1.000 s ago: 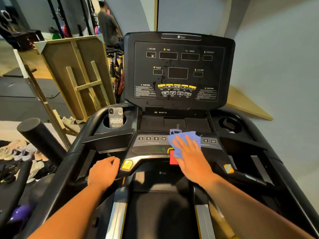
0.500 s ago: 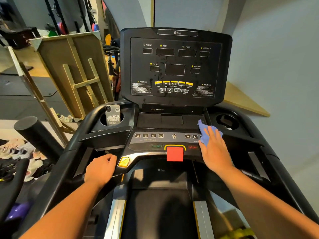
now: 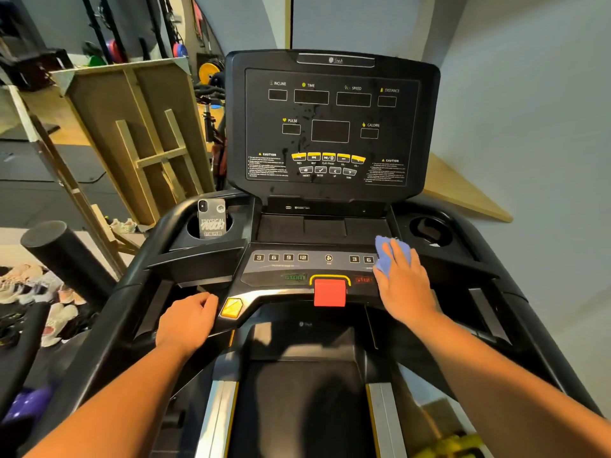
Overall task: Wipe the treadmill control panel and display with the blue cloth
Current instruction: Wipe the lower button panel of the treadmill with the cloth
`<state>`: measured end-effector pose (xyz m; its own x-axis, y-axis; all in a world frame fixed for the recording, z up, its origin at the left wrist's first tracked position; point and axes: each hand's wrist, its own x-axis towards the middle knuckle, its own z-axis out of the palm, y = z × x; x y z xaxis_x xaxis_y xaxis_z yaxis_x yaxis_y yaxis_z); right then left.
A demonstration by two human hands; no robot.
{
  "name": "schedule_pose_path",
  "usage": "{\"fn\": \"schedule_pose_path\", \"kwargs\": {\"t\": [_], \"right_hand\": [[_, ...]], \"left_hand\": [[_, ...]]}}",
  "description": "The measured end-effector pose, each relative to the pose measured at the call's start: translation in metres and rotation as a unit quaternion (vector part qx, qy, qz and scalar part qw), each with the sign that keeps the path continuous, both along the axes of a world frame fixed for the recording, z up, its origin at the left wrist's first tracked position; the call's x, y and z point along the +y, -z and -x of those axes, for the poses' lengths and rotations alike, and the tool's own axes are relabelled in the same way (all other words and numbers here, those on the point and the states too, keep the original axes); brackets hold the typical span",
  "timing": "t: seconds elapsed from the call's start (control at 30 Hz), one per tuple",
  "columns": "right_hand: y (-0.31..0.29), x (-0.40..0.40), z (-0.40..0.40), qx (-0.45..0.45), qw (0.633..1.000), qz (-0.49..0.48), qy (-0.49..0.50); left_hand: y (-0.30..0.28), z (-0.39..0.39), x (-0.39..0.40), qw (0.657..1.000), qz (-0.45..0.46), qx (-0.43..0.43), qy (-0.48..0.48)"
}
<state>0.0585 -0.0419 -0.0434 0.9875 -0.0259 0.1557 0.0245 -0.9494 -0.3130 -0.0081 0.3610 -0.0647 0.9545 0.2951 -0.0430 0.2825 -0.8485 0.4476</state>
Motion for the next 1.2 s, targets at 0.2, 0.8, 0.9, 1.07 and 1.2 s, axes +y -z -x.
{"fn": "schedule_pose_path", "kwargs": {"t": [0.2, 0.8, 0.9, 1.07, 1.2], "right_hand": [[-0.001, -0.023, 0.076, -0.020, 0.994, 0.000, -0.105], [0.005, -0.020, 0.051, -0.013, 0.990, 0.041, -0.136], [-0.012, 0.026, 0.025, -0.055, 0.998, -0.013, -0.008], [0.000, 0.092, 0.033, -0.012, 0.979, 0.007, -0.201], [-0.002, 0.045, 0.040, 0.007, 0.965, 0.043, -0.258]], "left_hand": [[0.002, -0.002, 0.001, 1.000, -0.009, 0.007, 0.008], [0.003, -0.001, 0.001, 1.000, -0.007, 0.008, -0.006], [0.004, -0.001, 0.002, 1.000, 0.000, 0.010, -0.005], [0.002, -0.001, 0.000, 1.000, 0.005, 0.013, -0.009], [-0.003, 0.001, -0.001, 1.000, 0.014, 0.009, -0.010]]}}
